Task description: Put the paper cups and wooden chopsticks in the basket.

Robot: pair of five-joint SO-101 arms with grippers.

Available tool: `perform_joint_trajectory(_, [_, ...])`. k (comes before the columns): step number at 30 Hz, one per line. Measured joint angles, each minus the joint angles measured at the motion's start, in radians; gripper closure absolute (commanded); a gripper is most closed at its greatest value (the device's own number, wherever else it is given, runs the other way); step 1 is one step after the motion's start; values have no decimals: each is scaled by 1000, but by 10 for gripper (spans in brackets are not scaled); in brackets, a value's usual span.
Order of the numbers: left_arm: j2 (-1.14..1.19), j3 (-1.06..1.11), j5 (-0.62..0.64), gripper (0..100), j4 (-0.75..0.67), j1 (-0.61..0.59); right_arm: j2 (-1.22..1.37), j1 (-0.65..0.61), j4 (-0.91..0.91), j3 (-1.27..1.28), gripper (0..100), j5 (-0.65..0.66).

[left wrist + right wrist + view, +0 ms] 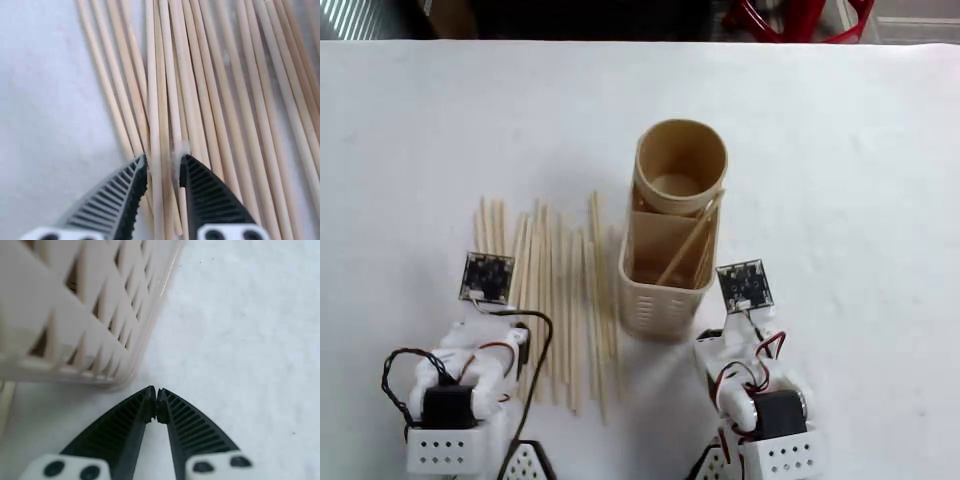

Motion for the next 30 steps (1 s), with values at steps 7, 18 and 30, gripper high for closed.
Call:
perform_joint_trajectory(7, [0, 0, 0, 879, 0, 0, 0, 0, 0, 0, 979, 0])
perform_joint_trajectory(18, [0, 0, 3, 879, 0, 38, 0, 0, 0, 0, 979, 0])
perform_joint_trajectory(30, [-3, -2, -54, 876, -103, 149, 0, 0, 0, 0, 979, 0])
